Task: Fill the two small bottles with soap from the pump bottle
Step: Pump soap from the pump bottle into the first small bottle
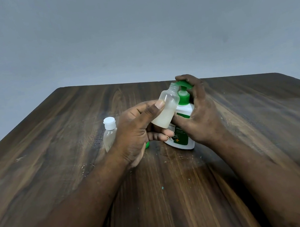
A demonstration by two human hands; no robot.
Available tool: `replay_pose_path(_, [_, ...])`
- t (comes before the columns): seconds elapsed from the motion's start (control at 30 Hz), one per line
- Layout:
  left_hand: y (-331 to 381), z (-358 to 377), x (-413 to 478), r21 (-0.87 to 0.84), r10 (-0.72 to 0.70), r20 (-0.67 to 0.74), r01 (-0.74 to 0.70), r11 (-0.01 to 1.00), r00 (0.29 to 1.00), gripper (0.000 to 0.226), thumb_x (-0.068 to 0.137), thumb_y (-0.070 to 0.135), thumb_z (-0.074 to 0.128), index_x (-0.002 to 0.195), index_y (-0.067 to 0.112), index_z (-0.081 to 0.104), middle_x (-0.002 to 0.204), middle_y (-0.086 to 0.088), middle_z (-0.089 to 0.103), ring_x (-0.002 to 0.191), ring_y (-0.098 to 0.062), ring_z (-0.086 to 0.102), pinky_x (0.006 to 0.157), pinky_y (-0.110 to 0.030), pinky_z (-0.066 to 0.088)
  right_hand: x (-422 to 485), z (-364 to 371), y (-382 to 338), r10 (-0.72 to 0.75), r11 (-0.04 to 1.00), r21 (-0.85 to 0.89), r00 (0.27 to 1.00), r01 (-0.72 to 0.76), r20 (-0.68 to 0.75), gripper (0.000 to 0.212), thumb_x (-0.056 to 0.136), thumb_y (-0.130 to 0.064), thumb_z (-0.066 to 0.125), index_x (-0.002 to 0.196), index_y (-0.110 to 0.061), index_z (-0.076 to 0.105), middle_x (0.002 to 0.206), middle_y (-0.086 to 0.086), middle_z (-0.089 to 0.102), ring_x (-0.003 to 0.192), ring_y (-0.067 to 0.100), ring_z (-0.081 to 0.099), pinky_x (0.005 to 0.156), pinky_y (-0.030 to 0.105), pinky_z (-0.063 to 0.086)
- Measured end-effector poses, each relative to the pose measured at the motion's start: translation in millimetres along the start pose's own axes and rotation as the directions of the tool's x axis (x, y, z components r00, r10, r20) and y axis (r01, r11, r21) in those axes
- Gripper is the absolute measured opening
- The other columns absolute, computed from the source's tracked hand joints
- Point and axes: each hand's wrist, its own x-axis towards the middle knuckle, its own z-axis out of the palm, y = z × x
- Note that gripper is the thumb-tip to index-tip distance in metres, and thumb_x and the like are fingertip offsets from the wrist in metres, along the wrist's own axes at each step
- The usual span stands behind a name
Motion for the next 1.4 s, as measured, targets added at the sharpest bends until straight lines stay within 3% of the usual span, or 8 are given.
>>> replay_pose_path(0.17, [0.5, -1.0, -0.1, -0.005, -0.011, 0.002, 0.011, 1.000, 1.000, 0.049, 0.089, 0.038, 0.069, 0.120, 0.001, 0.071, 0.098, -0.029, 0.074, 0.059, -0.025, 0.071, 0.047, -0.024, 0.057, 0.2, 0.8, -2.2, 0.011, 1.000, 0.029, 1.000, -0.010, -0.018, 0.070, 0.082, -0.030, 0.086, 0.138, -0.028, 0.045, 0.114, -0.029, 0.064, 0.103, 0.000, 0.069, 0.082, 0.019, 0.054])
replay_pose_path(0.4, [2.5, 1.5, -1.2, -0.014, -0.010, -0.002, 0.010, 1.000, 1.000, 0.046, 0.089, 0.038, 0.069, 0.118, 0.002, 0.072, 0.098, -0.029, 0.074, 0.060, -0.026, 0.071, 0.048, -0.025, 0.058, -0.7, 1.6, -1.2, 0.004, 0.999, 0.032, 1.000, -0.003, -0.021, 0.075, 0.083, -0.019, 0.090, 0.142, -0.027, 0.044, 0.118, -0.016, 0.067, 0.102, 0.005, 0.070, 0.082, 0.020, 0.055])
replay_pose_path(0.6, [2.9, 1.7, -1.3, -0.017, -0.012, 0.004, 0.012, 1.000, 1.000, 0.049, 0.089, 0.038, 0.069, 0.121, 0.001, 0.071, 0.095, -0.028, 0.074, 0.061, -0.026, 0.071, 0.049, -0.025, 0.058, 0.3, 1.3, 0.8, -0.015, 0.999, 0.042, 1.000, 0.016, -0.026, 0.075, 0.083, -0.017, 0.089, 0.144, -0.022, 0.045, 0.119, -0.017, 0.066, 0.102, 0.007, 0.070, 0.082, 0.023, 0.056])
replay_pose_path(0.73, [1.8, -0.6, -2.0, -0.008, -0.024, 0.003, 0.024, 1.000, 1.000, 0.050, 0.088, 0.039, 0.070, 0.120, 0.000, 0.071, 0.097, -0.025, 0.075, 0.058, -0.025, 0.070, 0.047, -0.024, 0.057, -0.8, 3.2, -0.2, 0.011, 1.000, 0.024, 0.999, -0.010, -0.034, 0.068, 0.081, -0.027, 0.088, 0.135, -0.030, 0.047, 0.115, -0.035, 0.062, 0.103, 0.001, 0.068, 0.083, 0.020, 0.055])
replay_pose_path(0.83, [2.1, -0.1, -2.1, -0.011, -0.017, -0.002, 0.017, 1.000, 1.000, 0.049, 0.088, 0.040, 0.070, 0.118, 0.001, 0.072, 0.096, -0.026, 0.075, 0.059, -0.025, 0.071, 0.047, -0.024, 0.057, -1.2, 2.6, -0.3, 0.021, 1.000, 0.023, 0.999, -0.020, -0.029, 0.072, 0.081, -0.019, 0.091, 0.135, -0.032, 0.045, 0.114, -0.025, 0.064, 0.102, 0.001, 0.068, 0.082, 0.014, 0.052])
replay_pose_path(1.07, [2.9, 0.8, -0.8, -0.007, -0.010, 0.009, 0.010, 1.000, 1.000, 0.049, 0.087, 0.040, 0.070, 0.119, 0.003, 0.072, 0.103, -0.030, 0.075, 0.061, -0.026, 0.071, 0.048, -0.024, 0.058, 0.2, 1.2, 1.4, 0.001, 0.999, 0.043, 1.000, -0.001, -0.011, 0.075, 0.082, -0.013, 0.090, 0.143, -0.019, 0.047, 0.118, -0.012, 0.068, 0.103, 0.007, 0.071, 0.083, 0.018, 0.054])
replay_pose_path(1.2, [2.4, -1.9, -1.1, 0.011, -0.020, -0.006, 0.020, 1.000, 1.000, 0.050, 0.084, 0.042, 0.073, 0.117, 0.004, 0.074, 0.095, -0.022, 0.076, 0.058, -0.025, 0.071, 0.046, -0.023, 0.056, 1.2, 1.7, 0.7, 0.007, 1.000, 0.029, 1.000, -0.007, -0.016, 0.069, 0.081, -0.016, 0.091, 0.131, -0.031, 0.047, 0.115, -0.038, 0.061, 0.102, -0.002, 0.067, 0.083, 0.015, 0.052])
replay_pose_path(1.4, [2.7, -2.1, -0.7, 0.018, -0.008, -0.018, 0.009, 1.000, 1.000, 0.043, 0.088, 0.040, 0.070, 0.116, 0.008, 0.075, 0.093, -0.019, 0.076, 0.057, -0.023, 0.069, 0.046, -0.024, 0.056, 0.8, 2.1, 0.8, -0.001, 1.000, 0.006, 1.000, 0.001, -0.017, 0.076, 0.078, -0.015, 0.092, 0.138, -0.028, 0.047, 0.117, -0.036, 0.060, 0.105, 0.001, 0.068, 0.086, 0.017, 0.054])
